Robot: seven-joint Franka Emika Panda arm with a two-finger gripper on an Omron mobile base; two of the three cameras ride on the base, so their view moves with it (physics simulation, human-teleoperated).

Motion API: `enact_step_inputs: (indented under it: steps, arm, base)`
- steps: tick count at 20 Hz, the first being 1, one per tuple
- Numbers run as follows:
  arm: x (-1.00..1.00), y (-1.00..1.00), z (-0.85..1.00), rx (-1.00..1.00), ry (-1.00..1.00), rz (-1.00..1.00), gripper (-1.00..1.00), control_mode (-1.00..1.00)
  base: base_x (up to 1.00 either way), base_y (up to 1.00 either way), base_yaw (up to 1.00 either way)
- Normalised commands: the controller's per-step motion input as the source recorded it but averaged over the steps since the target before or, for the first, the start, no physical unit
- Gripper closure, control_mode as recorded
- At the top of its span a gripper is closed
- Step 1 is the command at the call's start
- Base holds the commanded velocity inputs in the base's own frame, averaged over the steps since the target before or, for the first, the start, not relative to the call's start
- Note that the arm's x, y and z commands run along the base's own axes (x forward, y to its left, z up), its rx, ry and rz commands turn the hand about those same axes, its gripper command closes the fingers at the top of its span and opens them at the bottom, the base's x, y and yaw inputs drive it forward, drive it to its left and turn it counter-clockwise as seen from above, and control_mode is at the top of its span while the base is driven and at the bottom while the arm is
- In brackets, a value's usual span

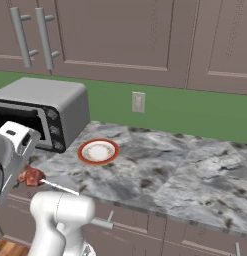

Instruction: Place the cold items (mango and onion) from the fridge in one tupperware on the dining counter. Place the warm items (hot dog and kebab skewer) in the stove area in another tupperware.

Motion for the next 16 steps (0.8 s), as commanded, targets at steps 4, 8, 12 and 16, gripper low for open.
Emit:
enact_step_inputs:
  steps: [4, 8, 12, 16]
  arm:
    - [0.32, -0.25, -0.09, 0.0, 0.01, 0.0, 1.0, -1.0]
    - [0.54, -0.14, -0.06, 0.0, 0.09, 0.0, 1.0, -1.0]
    - [0.3, -0.03, -0.05, 0.0, 0.03, 0.0, 1.0, -1.0]
    - [0.0, 0.0, 0.0, 0.0, 0.0, 0.0, 1.0, 1.0]
  base:
    - [0.0, 0.0, 0.0]
    - [0.0, 0.0, 0.0]
    - [0.0, 0.0, 0.0]
    - [0.01, -0.14, 0.04]
